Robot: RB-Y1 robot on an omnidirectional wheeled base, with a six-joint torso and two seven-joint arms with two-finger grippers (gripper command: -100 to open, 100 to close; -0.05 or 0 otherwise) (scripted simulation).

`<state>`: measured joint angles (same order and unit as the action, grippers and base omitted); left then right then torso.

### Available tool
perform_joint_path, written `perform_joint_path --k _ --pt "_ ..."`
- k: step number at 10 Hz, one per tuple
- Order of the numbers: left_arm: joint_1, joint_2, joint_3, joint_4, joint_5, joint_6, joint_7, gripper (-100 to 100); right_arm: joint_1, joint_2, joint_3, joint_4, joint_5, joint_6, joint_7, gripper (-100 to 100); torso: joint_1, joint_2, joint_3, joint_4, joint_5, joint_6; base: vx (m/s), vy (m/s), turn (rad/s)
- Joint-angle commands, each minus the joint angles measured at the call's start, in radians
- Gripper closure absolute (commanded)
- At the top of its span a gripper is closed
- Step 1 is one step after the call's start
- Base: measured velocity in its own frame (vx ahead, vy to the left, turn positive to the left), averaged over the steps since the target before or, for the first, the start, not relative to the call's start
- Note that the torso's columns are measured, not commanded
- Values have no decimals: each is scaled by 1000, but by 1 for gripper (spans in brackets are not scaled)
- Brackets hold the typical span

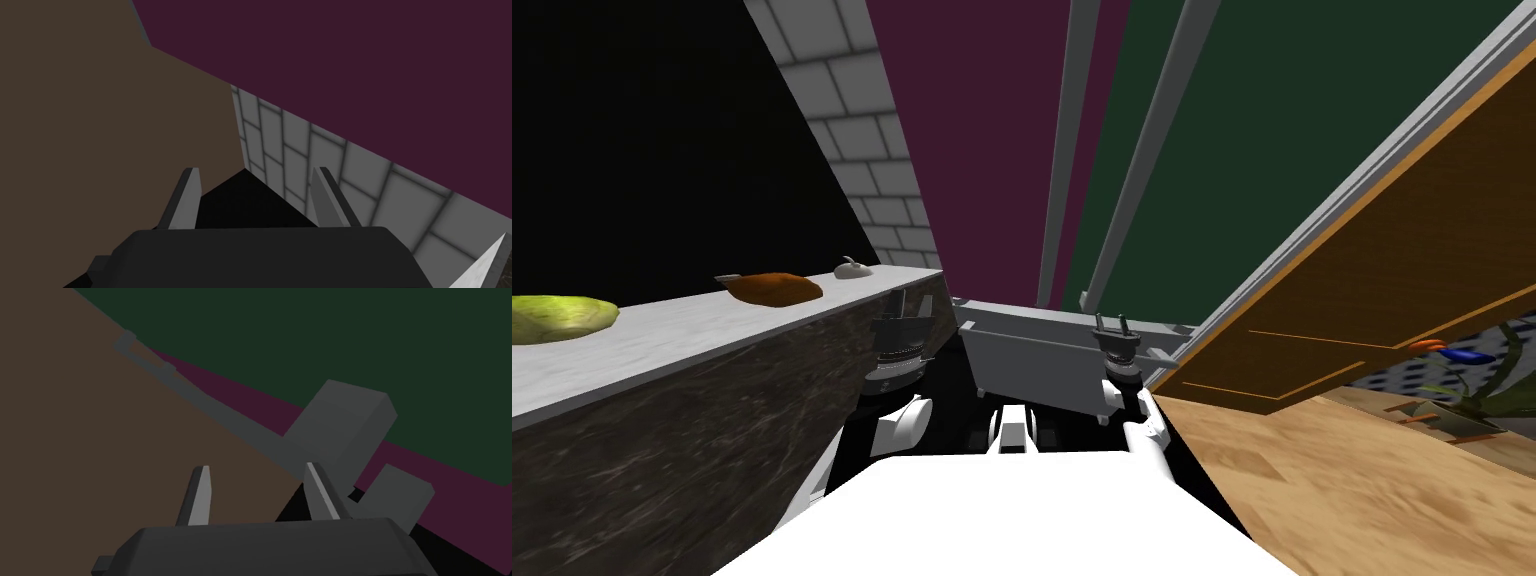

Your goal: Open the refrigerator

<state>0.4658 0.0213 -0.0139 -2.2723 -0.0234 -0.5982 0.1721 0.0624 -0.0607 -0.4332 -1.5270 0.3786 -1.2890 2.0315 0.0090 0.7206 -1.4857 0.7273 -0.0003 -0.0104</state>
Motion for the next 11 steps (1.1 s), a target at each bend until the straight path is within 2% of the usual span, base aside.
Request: perform_joint_path --k 1,3,4,6,9,10,11 --pt "0 0 0 0 0 0 0 0 3 72 -2 21 22 -24 43 -100 1 0 0 0 0 0 46 24 -16" --pt "0 0 0 0 0 0 0 0 3 108 -5 27 25 -32 55 -100 1 4 2 2 1 0 14 19 8" --pt "0 0 0 0 0 0 0 0 3 95 -12 24 18 -34 52 -100 1 7 3 5 2 3 2 12 17" --pt "0 0 0 0 0 0 0 0 -27 79 -14 3 20 17 31 -100 -9 18 10 11 0 10 -1 26 -37" --pt "0 0 0 0 0 0 0 0 -58 61 -17 -18 21 68 8 -100 -10 19 11 11 0 10 -7 27 -29" --pt "0 0 0 0 0 0 0 0 -46 68 -15 -14 21 51 15 -100 -9 18 10 11 0 10 -5 11 -5" --pt "0 0 0 0 0 0 0 0 -27 79 -14 3 20 17 31 100 -10 17 10 11 0 10 5 -16 72"
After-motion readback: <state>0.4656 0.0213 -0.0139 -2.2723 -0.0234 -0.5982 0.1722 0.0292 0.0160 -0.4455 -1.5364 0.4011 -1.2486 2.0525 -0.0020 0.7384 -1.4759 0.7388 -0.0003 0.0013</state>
